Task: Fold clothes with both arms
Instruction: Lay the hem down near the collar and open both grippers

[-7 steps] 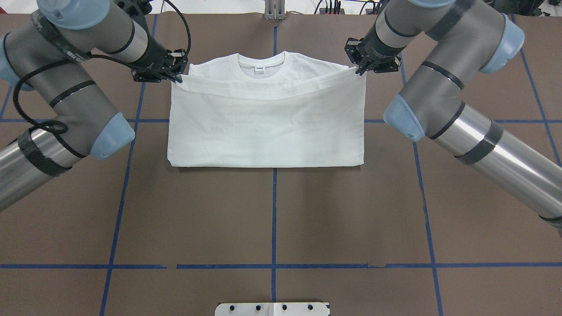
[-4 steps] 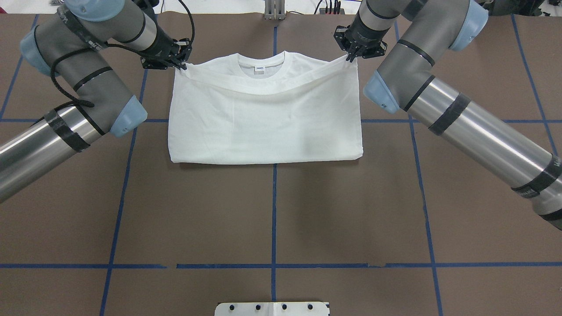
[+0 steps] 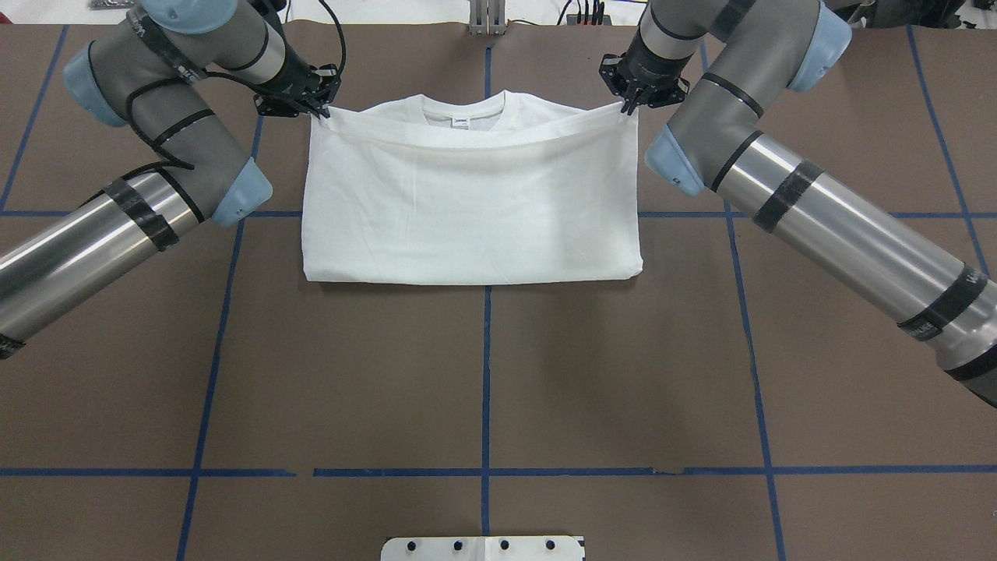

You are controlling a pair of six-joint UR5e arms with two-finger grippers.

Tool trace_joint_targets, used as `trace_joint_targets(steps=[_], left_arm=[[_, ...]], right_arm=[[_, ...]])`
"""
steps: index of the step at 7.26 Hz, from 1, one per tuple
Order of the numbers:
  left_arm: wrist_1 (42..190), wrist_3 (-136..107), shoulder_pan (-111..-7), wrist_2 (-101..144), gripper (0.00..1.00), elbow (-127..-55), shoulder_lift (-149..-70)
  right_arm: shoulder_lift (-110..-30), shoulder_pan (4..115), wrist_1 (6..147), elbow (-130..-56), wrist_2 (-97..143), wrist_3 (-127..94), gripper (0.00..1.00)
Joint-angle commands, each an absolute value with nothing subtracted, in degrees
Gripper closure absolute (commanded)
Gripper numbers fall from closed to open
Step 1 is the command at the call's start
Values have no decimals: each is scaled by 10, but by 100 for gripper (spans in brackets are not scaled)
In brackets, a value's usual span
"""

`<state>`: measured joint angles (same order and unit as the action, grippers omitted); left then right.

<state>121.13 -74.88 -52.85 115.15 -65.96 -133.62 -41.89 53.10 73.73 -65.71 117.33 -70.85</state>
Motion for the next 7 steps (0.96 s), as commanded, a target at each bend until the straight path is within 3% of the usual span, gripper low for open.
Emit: trace_joint_targets(steps=[1,7], left_arm=[[1239,-746,-533,1142,100,-615,-1348],[1252,-749,-533,1112,100,-581,-1368]], right_arm=[[-413,531,713,-624,1172,-705,100],[-410,530,692,-608,1172,-706,100]])
